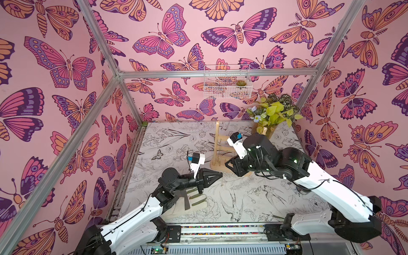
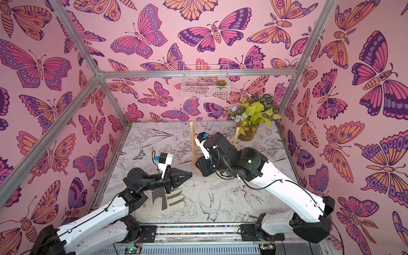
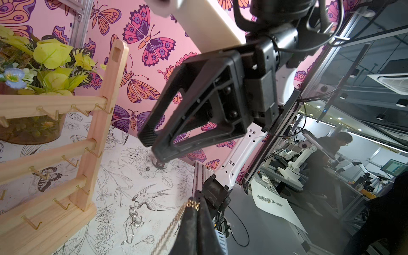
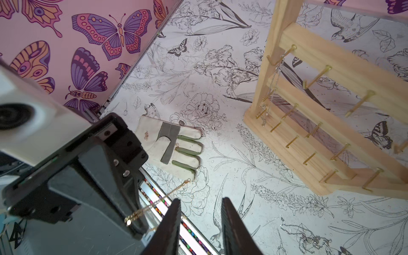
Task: Hang the necklace on the jewelry display stand
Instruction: Adjust the necklace.
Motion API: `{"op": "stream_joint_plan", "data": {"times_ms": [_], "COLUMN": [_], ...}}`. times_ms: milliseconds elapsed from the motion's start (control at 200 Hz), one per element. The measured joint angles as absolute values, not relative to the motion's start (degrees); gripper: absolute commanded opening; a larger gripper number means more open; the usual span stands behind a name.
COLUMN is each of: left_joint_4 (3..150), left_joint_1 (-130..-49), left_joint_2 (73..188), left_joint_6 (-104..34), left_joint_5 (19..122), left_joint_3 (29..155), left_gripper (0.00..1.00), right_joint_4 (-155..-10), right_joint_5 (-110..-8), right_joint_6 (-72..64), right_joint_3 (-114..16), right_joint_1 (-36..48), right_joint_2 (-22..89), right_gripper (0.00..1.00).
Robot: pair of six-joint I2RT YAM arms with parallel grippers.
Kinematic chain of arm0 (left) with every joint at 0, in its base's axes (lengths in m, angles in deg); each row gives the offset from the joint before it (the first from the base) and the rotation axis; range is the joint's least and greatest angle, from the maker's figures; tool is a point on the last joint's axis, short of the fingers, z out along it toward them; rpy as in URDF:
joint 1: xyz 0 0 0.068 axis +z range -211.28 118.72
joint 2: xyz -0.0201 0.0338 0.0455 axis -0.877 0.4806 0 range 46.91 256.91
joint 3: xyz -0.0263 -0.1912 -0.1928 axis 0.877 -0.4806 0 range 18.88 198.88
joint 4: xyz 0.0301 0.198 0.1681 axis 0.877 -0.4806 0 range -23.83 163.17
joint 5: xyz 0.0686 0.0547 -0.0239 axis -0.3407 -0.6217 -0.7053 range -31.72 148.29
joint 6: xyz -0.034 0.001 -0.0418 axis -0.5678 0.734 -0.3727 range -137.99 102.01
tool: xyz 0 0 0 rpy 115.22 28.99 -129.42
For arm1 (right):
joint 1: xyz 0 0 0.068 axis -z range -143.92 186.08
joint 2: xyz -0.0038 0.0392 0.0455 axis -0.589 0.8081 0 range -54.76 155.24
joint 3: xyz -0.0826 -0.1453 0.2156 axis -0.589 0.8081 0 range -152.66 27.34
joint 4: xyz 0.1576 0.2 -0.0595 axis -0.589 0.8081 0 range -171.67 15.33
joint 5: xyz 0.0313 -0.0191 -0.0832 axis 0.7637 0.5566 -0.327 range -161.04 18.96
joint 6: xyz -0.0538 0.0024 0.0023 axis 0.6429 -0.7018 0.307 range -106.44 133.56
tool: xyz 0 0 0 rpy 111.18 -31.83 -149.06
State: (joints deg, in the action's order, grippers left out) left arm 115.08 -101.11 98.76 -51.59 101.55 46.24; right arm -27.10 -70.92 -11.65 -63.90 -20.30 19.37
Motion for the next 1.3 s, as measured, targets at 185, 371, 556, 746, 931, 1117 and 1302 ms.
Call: {"op": "stream_joint_plan", "data": {"times_ms": [185, 371, 556, 746, 931, 1117, 1302], "left_joint_4": [115.1, 114.82, 112.81, 110.32, 108.87, 109.14, 109.73], "left_joint_1": [-101.11, -101.11, -101.09, -100.78, -98.07, -95.25, -95.04], "left_joint_2": [98.54, 97.67, 96.07, 95.85, 97.73, 99.74, 100.38], "left_joint_6": [-53.06, -53.98, -54.02, -53.84, -54.26, -55.66, -56.64], "left_joint_5": [101.44, 101.29, 100.7, 100.65, 100.72, 100.96, 101.73], "left_joint_3": [48.9, 50.87, 53.19, 54.3, 54.87, 54.87, 54.91], "left_gripper": [0.0, 0.0, 0.0, 0.0, 0.0, 0.0, 0.0], "right_joint_4": [-28.5, -32.46, -38.4, -43.1, -44.59, -46.65, -50.01], "right_joint_5": [-67.17, -62.27, -58.97, -56.67, -57.18, -57.57, -59.84], "right_joint_6": [-10.12, -8.77, -7.76, -7.13, -5.84, -4.92, -3.83], "right_joint_3": [-61.38, -57.58, -54.41, -52.4, -51.16, -49.12, -47.07], "right_joint_1": [-20.3, -20.27, -20.27, -20.27, -20.27, -20.27, -20.27], "right_joint_2": [16.39, 14.6, 13.6, 12.7, 11.17, 9.58, 9.62], "right_gripper": [0.32, 0.32, 0.32, 0.32, 0.32, 0.31, 0.28]}}
